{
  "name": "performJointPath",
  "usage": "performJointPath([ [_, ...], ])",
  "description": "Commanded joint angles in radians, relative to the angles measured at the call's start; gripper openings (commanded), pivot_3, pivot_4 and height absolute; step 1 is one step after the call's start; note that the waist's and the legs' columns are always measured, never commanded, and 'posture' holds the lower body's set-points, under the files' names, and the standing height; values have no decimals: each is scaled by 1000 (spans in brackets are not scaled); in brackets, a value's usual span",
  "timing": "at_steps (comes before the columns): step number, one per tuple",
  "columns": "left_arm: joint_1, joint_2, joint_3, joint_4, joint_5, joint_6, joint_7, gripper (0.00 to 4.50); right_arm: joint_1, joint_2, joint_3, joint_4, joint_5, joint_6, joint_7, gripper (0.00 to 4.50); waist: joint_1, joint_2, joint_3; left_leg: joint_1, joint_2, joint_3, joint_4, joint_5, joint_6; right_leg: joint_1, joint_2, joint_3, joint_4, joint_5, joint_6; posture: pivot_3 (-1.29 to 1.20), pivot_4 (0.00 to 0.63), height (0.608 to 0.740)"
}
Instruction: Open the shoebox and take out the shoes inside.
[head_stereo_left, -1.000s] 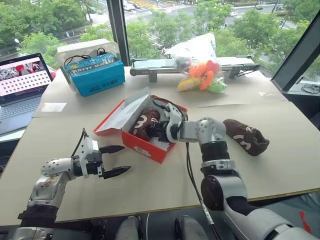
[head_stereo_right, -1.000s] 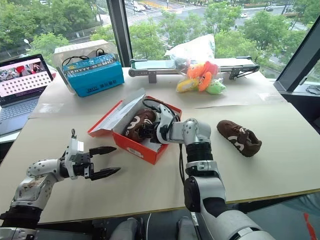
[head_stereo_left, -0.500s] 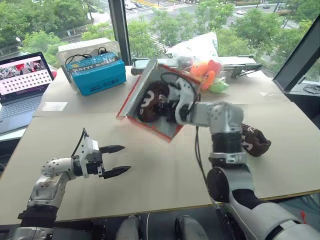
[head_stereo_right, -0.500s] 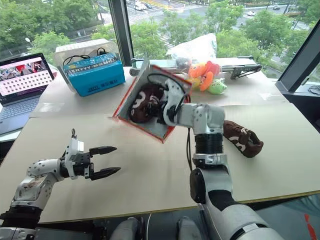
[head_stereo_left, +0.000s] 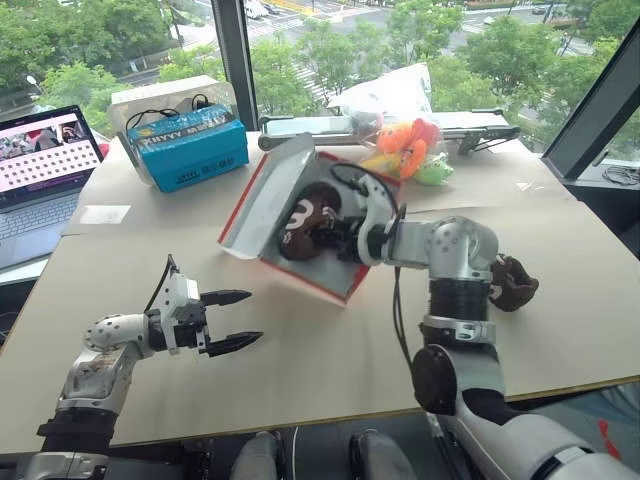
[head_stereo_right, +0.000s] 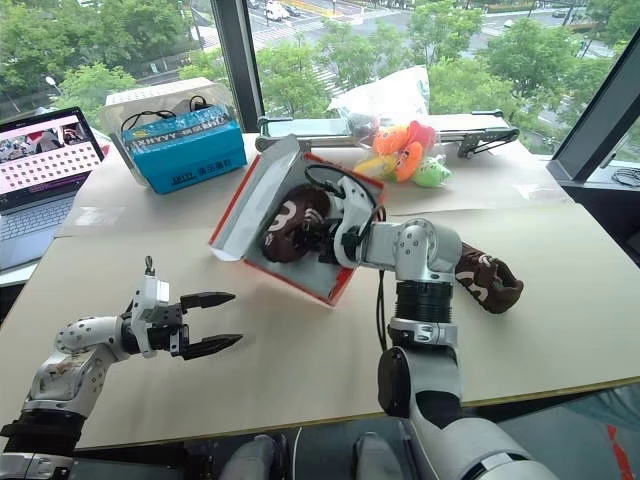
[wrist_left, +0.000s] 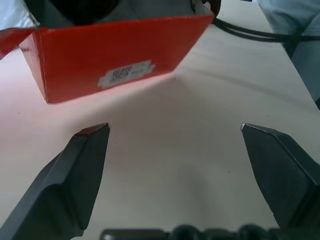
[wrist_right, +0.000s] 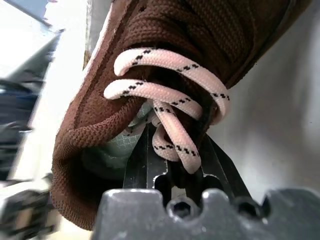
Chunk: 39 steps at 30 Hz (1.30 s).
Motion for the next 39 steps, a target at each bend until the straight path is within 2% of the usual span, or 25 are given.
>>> performJointPath([
  [1,-13,10,1,-22,-2,-1,-11,4500,-86,71,-156,31,74,95,-14,12,1,0,0,0,0,0,0,0,0,0,0,0,0,0,0,0,150,740],
  [8,-16,8,0,-20,-2,-2,-10,4500,-135,51,-237,214,64,59,-31,12,1,0,0,0,0,-1,0,0,0,0,0,0,0,0,0,0,150,740],
  [16,-2,10,3,-31,-5,0,-8,4500,-119,10,-164,339,67,-32,2,12,-1,0,0,0,-1,0,0,0,0,1,0,0,0,0,0,0,150,740],
  [20,15,11,9,-45,-8,4,-1,4500,-136,-16,-138,274,82,-36,6,12,-1,0,0,0,-1,0,0,0,0,1,0,0,0,0,0,0,150,740],
  [27,46,15,31,-47,-4,-22,10,4500,-206,-68,-254,57,144,91,-43,12,3,0,0,0,-1,-1,0,0,0,1,0,0,0,0,0,0,150,740],
  [30,58,18,41,-55,-8,-25,13,4500,-187,-88,-254,-33,195,106,-67,12,2,0,0,0,0,-1,0,0,0,1,0,0,-1,0,0,0,150,740],
  [32,71,21,44,-68,-10,-26,14,4500,-150,-127,-205,-104,241,106,-69,12,1,0,0,0,0,-1,0,0,0,1,0,0,-1,0,0,0,150,740],
  [33,81,24,48,-81,-14,-22,13,4500,-117,-180,-167,-157,281,106,-66,12,1,0,0,0,0,-1,0,0,0,1,0,0,-1,0,0,0,150,740],
  [34,99,30,55,-103,-25,-11,11,4500,-55,-312,-94,-233,323,106,-40,12,2,0,0,0,0,-1,0,0,0,1,-1,0,-1,0,0,0,150,740],
  [39,149,43,64,-167,-52,31,9,4500,123,-784,143,-425,416,106,110,12,28,3,4,-1,-6,1,-3,0,0,1,-9,0,-6,-6,-4,0,150,740],
])
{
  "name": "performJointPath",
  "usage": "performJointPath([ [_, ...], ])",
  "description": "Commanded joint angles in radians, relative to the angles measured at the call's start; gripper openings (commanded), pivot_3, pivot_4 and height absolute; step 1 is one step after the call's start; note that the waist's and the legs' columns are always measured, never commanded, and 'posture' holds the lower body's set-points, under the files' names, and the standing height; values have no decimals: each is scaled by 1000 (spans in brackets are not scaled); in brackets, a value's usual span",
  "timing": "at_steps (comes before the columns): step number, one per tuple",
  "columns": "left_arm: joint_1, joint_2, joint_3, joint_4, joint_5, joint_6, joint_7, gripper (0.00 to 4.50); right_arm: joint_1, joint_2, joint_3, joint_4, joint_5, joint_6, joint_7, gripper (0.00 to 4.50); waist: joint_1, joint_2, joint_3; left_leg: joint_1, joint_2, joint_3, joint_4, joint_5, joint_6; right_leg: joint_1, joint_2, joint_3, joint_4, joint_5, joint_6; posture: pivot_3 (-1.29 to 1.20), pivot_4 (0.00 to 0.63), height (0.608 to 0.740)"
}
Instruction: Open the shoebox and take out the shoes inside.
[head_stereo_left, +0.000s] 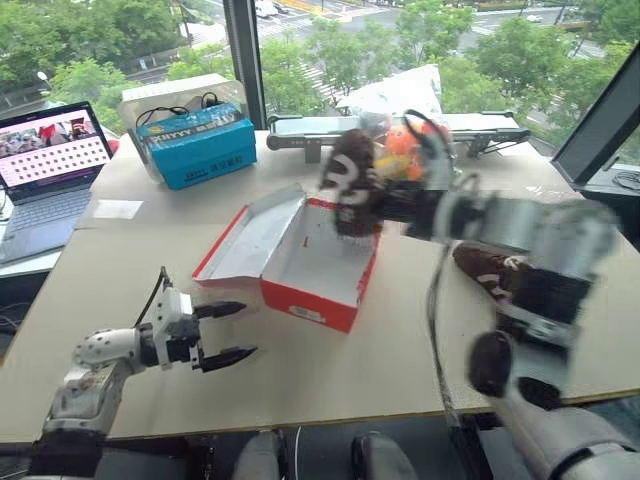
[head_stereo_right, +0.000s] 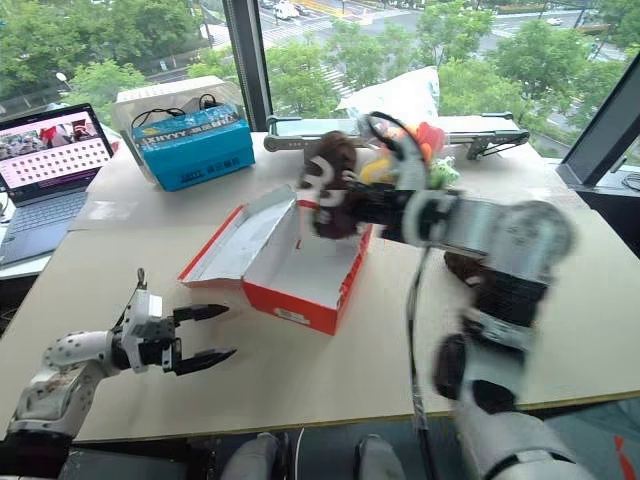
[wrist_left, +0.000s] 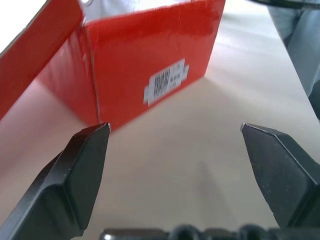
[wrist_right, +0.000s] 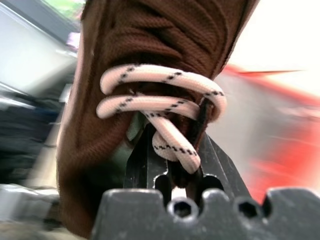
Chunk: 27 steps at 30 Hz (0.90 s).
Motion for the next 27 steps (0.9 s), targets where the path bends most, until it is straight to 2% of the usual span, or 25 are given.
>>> performJointPath([
  [1,8,12,13,-73,-30,17,-1,4500,67,-284,168,-182,55,2,160,12,0,3,2,0,-1,2,0,-1,1,-1,-1,1,0,0,0,0,150,740],
  [3,9,12,10,-75,-31,21,2,4500,145,-480,282,-257,15,-60,273,12,-7,3,2,1,-1,2,0,-1,2,-1,-1,1,0,-1,1,0,150,740],
  [5,1,8,2,-73,-30,27,2,4500,198,-605,366,-292,-22,-131,361,12,-8,3,2,2,2,1,0,-1,2,0,3,1,0,-5,6,0,150,740],
  [7,-12,0,-13,-69,-27,30,-1,4500,245,-715,488,-316,-119,-236,429,12,-10,3,2,4,4,1,0,-2,1,1,5,2,0,-5,6,0,150,740],
  [9,-21,-5,-22,-65,-25,31,-3,4500,267,-767,573,-314,-193,-305,468,12,-10,3,2,5,5,1,1,-6,-6,0,6,2,1,-5,5,0,150,740],
  [14,-38,-15,-37,-57,-19,30,1,4500,267,-810,735,-267,-382,-443,553,12,-6,3,3,5,5,2,2,-7,-7,0,6,3,1,-4,6,0,150,740],
  [18,-40,-18,-41,-62,-18,29,5,4500,272,-784,843,-171,-546,-564,597,12,2,3,3,2,5,4,2,-7,-8,-4,5,3,1,-4,5,0,150,740],
  [21,-36,-16,-39,-67,-20,33,6,4500,275,-767,884,-106,-633,-621,632,12,3,3,3,0,5,7,3,-6,-7,-6,6,4,2,-4,5,0,150,740],
  [25,-31,-13,-36,-72,-21,36,8,4500,276,-729,873,-69,-681,-644,671,12,4,2,3,0,5,13,5,-4,-3,-6,7,5,3,-4,5,0,150,740],
  [27,-28,-12,-34,-75,-22,36,7,4500,285,-713,853,-61,-702,-661,672,1000,4,2,3,1,6,14,6,-6,-6,-6,7,5,4,-3,6,0,150,740],
])
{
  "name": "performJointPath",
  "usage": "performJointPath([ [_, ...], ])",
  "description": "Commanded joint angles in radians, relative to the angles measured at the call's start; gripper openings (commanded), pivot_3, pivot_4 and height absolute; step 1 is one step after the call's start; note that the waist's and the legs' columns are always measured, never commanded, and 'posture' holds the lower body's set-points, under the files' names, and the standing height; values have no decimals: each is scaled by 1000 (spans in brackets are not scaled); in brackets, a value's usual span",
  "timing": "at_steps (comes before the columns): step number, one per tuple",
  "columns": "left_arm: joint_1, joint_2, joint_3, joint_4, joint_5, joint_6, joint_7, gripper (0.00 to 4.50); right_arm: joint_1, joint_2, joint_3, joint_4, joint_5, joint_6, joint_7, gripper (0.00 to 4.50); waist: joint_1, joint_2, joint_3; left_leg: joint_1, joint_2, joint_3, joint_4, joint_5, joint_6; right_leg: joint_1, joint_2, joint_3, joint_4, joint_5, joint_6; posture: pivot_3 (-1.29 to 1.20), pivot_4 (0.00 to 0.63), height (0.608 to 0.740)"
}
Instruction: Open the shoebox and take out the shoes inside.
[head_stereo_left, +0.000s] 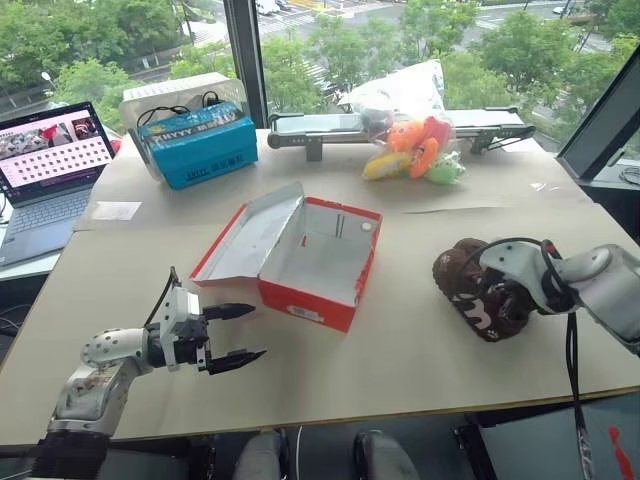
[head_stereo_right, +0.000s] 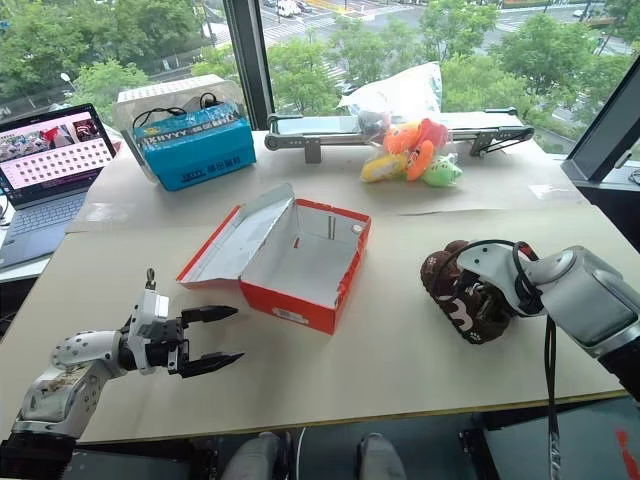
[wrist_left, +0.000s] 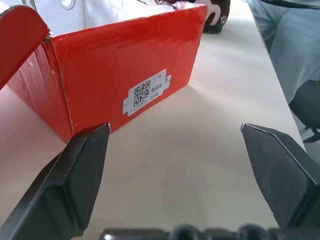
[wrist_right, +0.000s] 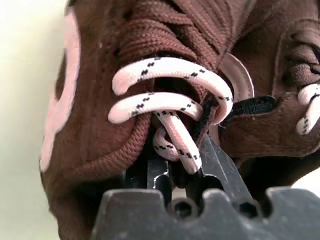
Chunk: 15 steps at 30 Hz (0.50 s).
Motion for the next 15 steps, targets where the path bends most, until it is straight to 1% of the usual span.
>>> performJointPath([
  [1,4,9,10,-29,-6,-4,-2,4500,9,12,-51,7,-45,-33,20,1225,0,0,0,0,0,0,1,-1,-2,0,0,0,0,0,0,0,150,740],
  [4,3,12,11,-26,-5,-6,-5,4500,-1,30,-98,-27,-31,-21,36,2318,0,0,0,0,1,0,2,-1,-2,0,-1,0,1,1,1,0,150,740],
  [5,2,12,12,-25,-6,-6,-6,4500,-8,34,-108,-37,-33,-15,38,2578,0,0,0,0,1,0,2,-1,-2,0,-1,0,1,1,1,0,150,740],
  [6,0,12,12,-23,-6,-7,-7,4500,-15,37,-116,-45,-39,-12,41,2978,1,0,0,0,0,1,2,-1,-2,0,-1,1,1,1,1,0,150,740],
  [10,-6,13,10,-15,-2,-11,-10,4500,-44,33,-164,-80,-34,21,64,4288,-1,0,0,0,0,1,2,-1,-2,-1,1,2,2,1,0,0,150,740],
  [11,-9,12,9,-13,-2,-12,-11,4500,-52,24,-172,-89,-33,28,74,4453,-1,0,0,0,0,1,2,-1,-2,-1,1,2,2,1,0,0,150,740],
  [15,-19,12,6,-1,4,-18,-15,4500,-44,-66,-242,-177,23,59,178,4453,1,0,0,0,0,2,2,-1,-2,-2,0,3,3,1,0,0,150,740],
])
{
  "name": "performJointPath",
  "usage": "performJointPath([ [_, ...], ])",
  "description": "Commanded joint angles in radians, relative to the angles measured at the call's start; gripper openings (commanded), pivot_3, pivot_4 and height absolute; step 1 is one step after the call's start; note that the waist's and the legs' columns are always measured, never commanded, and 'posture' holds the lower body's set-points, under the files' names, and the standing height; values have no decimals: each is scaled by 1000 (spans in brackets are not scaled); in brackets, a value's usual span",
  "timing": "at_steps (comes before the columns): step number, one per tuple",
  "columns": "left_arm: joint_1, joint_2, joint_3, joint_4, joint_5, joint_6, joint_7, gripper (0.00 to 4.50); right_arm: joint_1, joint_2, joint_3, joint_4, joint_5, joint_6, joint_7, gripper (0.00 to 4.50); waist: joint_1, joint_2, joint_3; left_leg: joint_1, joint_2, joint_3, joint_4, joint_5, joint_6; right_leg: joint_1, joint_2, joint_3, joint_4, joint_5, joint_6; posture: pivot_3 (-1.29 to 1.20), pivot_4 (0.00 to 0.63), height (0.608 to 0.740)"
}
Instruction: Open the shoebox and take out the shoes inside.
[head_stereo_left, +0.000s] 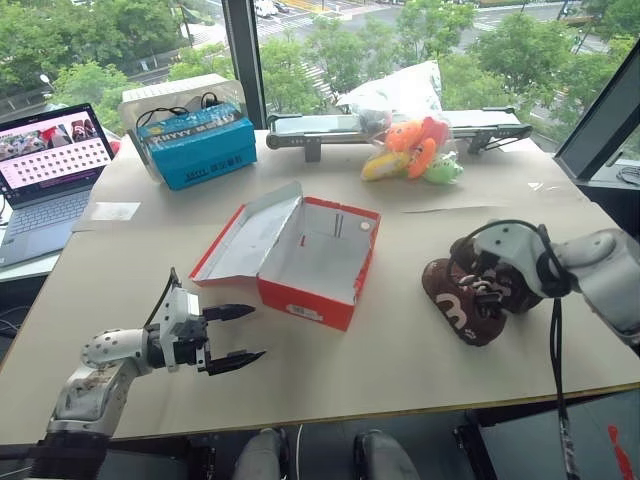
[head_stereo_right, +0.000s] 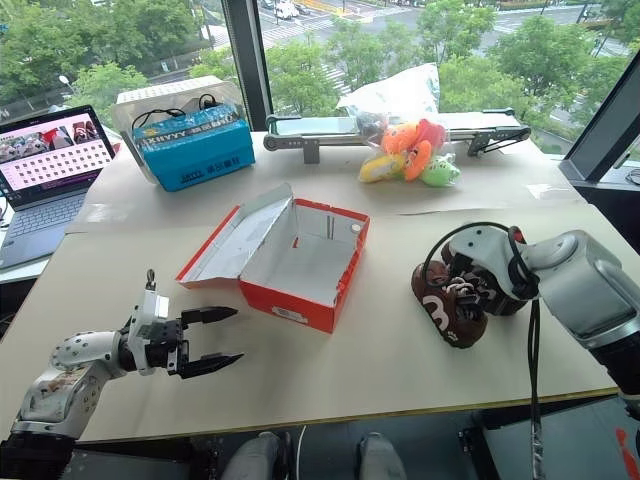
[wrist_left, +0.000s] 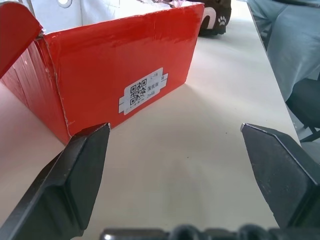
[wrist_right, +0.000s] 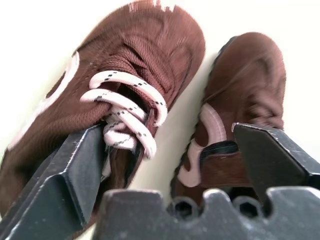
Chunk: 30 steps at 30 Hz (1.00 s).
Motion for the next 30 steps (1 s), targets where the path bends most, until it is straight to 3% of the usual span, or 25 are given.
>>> performJointPath([
  [1,-20,9,5,1,4,-18,-13,4500,-7,-96,-110,-91,40,20,87,4453,3,0,0,0,0,0,0,0,0,0,0,0,0,0,0,0,150,740],
  [7,-41,5,-2,17,9,-22,-17,4500,50,-170,-208,-118,66,9,135,4453,5,0,0,0,0,0,1,0,0,0,0,0,0,0,0,0,150,740],
  [8,-44,3,-2,20,8,-21,-15,4500,26,-136,-226,-110,74,40,109,4453,5,0,0,0,0,0,1,0,0,0,-1,0,0,0,0,0,150,740],
  [10,-47,-1,3,25,6,-18,-4,4500,-40,-29,-266,-95,100,125,38,4453,-2,0,0,0,0,0,1,0,0,0,0,1,0,0,0,0,150,740],
  [15,-22,-48,49,27,6,-8,116,4500,-95,453,-511,-134,44,383,-325,4453,-7,-3,-1,3,1,-1,4,3,5,-1,5,9,4,8,7,0,150,740],
  [18,26,-67,80,-7,-1,-3,178,4500,-30,675,-615,-242,6,393,-479,4453,-3,-6,-3,1,3,1,4,5,7,-2,5,9,5,11,3,0,150,740],
  [22,97,-121,132,-38,-7,2,301,4500,75,925,-725,-335,-56,234,-698,4453,8,-6,-3,-2,1,3,4,5,7,-3,2,8,3,14,2,0,150,740],
  [25,120,-198,166,-29,18,3,461,4500,194,1017,-648,-389,-106,138,-797,4453,2,-5,-3,-2,0,3,5,5,7,-3,1,11,1,16,5,0,150,740],
  [28,116,-224,174,-22,38,-19,519,4500,235,1035,-592,-398,-131,92,-836,4453,-13,-5,-3,-1,-1,3,5,4,8,-3,1,13,0,17,6,0,150,740],
  [30,119,-272,172,26,88,-68,598,4500,316,1024,-438,-387,-166,55,-841,4453,-21,-5,-3,0,0,4,5,4,8,-3,3,14,1,17,6,0,150,740],
])
